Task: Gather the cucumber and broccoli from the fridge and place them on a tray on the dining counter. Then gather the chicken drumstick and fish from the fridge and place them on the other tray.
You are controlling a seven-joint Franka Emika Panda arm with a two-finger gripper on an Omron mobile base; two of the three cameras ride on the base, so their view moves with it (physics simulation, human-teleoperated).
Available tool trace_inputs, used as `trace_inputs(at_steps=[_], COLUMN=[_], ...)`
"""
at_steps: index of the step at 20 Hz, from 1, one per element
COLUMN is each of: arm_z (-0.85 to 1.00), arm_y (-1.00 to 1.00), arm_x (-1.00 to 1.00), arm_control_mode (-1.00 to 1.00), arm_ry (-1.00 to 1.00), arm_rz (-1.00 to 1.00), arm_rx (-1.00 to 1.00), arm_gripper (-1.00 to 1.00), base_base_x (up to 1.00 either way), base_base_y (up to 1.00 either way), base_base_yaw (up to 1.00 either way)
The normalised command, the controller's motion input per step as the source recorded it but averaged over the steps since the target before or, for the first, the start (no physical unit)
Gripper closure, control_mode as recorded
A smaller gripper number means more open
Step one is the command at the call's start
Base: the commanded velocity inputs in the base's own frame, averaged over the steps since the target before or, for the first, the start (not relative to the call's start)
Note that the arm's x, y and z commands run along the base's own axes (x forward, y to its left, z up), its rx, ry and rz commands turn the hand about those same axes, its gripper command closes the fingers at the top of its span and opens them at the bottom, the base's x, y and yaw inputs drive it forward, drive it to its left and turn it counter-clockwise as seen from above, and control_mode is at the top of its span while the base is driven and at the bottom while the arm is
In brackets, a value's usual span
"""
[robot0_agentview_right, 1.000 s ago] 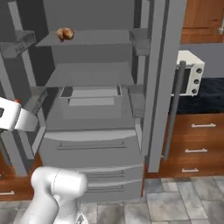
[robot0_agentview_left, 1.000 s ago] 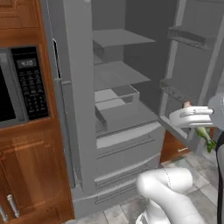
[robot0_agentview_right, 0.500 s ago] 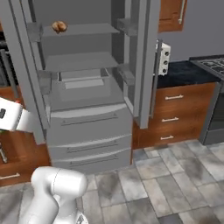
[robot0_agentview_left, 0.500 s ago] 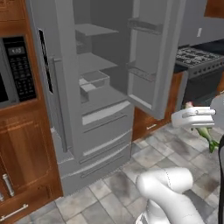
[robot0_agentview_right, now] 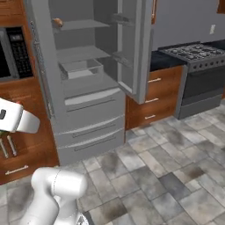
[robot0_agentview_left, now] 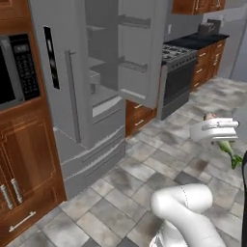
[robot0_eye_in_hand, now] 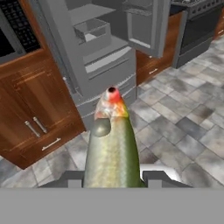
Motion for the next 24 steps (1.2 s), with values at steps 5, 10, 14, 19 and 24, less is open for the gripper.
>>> trace_inputs(at_steps=[5, 10, 14, 19, 24], arm_z=[0.00, 0.00, 0.00, 0.00, 0.00], arm_y=[0.00, 0.00, 0.00, 0.00, 0.00], arm_x=[0.00, 0.00, 0.00, 0.00, 0.00], arm_control_mode=[1.00, 1.00, 1.00, 1.00, 1.00], arm_ry=[0.00, 0.00, 0.00, 0.00, 0.00], arm_rz=[0.00, 0.00, 0.00, 0.00, 0.00], arm_rx=[0.00, 0.00, 0.00, 0.00, 0.00], arm_gripper=[1.00, 1.00, 1.00, 1.00, 1.00], base_base_x=[-0.96, -0.99, -1.00, -1.00, -1.00], base_base_y=[0.63, 0.63, 0.61, 0.38, 0.04], base_base_yaw=[-0.42, -0.42, -0.41, -0.33, -0.26])
